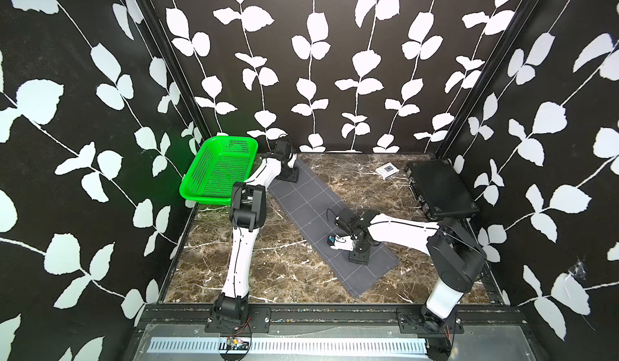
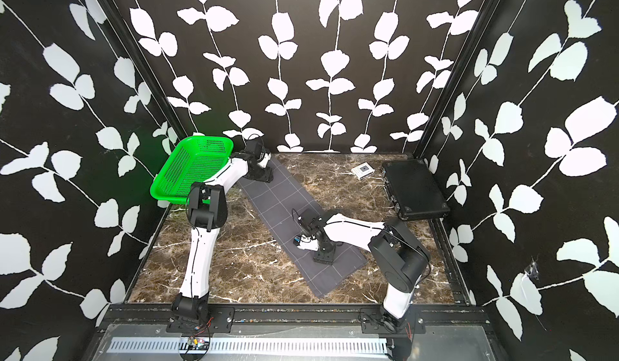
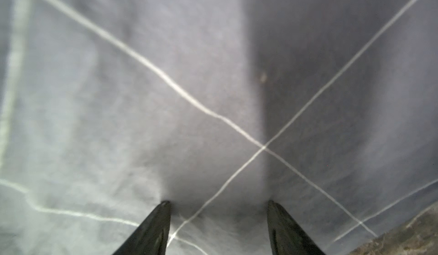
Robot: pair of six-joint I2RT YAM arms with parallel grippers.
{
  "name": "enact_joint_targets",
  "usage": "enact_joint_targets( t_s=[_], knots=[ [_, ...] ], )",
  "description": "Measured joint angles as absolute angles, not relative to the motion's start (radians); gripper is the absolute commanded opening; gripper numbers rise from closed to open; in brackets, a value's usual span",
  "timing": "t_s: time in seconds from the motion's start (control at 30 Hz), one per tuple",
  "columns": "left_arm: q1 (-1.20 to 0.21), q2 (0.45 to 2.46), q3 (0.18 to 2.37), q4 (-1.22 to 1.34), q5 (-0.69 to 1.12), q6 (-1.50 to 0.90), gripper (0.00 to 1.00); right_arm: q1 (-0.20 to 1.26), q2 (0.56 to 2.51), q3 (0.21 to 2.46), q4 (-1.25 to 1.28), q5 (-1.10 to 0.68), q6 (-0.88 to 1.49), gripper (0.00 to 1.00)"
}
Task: Roll up the pillowcase
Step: Adjust the pillowcase at the center of the board, then roll the pillowcase at the center of the board.
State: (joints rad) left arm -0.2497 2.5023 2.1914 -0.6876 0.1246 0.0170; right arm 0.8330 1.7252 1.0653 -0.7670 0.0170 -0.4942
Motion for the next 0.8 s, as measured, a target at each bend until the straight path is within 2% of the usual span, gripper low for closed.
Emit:
enact_joint_targets(
  t_s=[0.1, 0.23, 0.43, 0.7, 0.8],
  knots=[
    [-0.250, 2.502, 2.191, -0.681, 0.151, 0.024, 0.64, 0.834, 1.631, 1.056, -0.784, -0.002, -0.550, 0.68],
    [-0.257, 2.469, 2.147, -0.653, 0.183, 0.041, 0.70, 0.841, 1.407, 0.961, -0.806, -0.006, -0.654, 0.70],
    [-0.314, 2.234, 1.903, -0.581, 0.225, 0.069, 0.81, 0.866, 1.175, 0.746, -0.856, 0.042, -0.810, 0.71],
    [-0.430, 1.829, 1.501, -0.421, 0.268, 0.080, 0.96, 0.912, 1.154, 0.612, -0.740, 0.144, -0.935, 0.68],
    [-0.468, 1.716, 1.351, -0.382, 0.271, 0.067, 0.98, 0.924, 1.178, 0.587, -0.680, 0.166, -0.961, 0.67]
  ],
)
